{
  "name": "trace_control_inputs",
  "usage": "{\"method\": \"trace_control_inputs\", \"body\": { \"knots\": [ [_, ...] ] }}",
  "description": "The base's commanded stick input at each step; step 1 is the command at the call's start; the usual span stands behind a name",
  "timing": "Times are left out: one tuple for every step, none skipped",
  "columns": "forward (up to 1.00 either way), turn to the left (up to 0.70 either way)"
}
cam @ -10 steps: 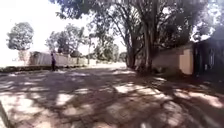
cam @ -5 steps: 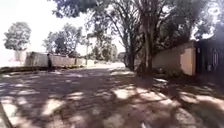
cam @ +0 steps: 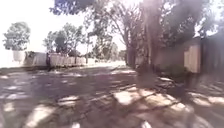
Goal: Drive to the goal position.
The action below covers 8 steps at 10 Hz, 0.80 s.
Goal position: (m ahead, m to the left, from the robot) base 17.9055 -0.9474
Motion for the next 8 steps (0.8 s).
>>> {"method": "trace_control_inputs", "body": {
  "knots": [
    [0.7, 0.0],
    [0.7, 0.0],
    [0.7, 0.0],
    [0.7, 0.0],
    [0.7, 0.0],
    [0.7, -0.08],
    [0.7, -0.24],
    [0.7, -0.32]
  ]
}}
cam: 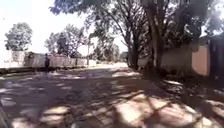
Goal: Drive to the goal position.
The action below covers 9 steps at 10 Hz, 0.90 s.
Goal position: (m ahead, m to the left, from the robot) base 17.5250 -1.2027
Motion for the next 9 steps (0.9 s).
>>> {"method": "trace_control_inputs", "body": {
  "knots": [
    [0.7, -0.22],
    [0.7, -0.13],
    [0.7, -0.06],
    [0.7, 0.0],
    [0.7, 0.0],
    [0.7, 0.0],
    [0.7, 0.0],
    [0.7, 0.0],
    [0.7, -0.13]
  ]
}}
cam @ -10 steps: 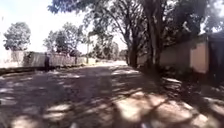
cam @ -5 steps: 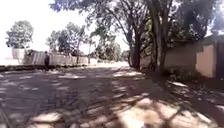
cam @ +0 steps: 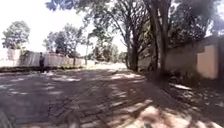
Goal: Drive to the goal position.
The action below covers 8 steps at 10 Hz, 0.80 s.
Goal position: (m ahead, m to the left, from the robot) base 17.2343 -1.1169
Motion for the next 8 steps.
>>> {"method": "trace_control_inputs", "body": {
  "knots": [
    [0.7, -0.3],
    [0.7, -0.35],
    [0.7, -0.35],
    [0.7, -0.35],
    [0.7, -0.35],
    [0.7, -0.35],
    [0.7, -0.35],
    [0.7, -0.35]
  ]
}}
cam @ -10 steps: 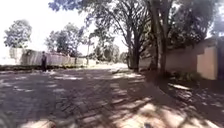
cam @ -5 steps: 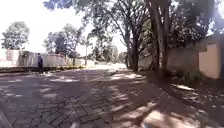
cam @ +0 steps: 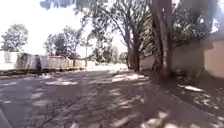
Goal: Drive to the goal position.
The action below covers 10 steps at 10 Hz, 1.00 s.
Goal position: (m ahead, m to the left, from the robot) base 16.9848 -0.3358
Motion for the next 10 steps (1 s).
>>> {"method": "trace_control_inputs", "body": {
  "knots": [
    [0.7, -0.27],
    [0.7, -0.11],
    [0.7, 0.0],
    [0.7, 0.0],
    [0.7, 0.0],
    [0.7, 0.0],
    [0.7, 0.0],
    [0.7, 0.0],
    [0.7, -0.01],
    [0.7, -0.08]
  ]
}}
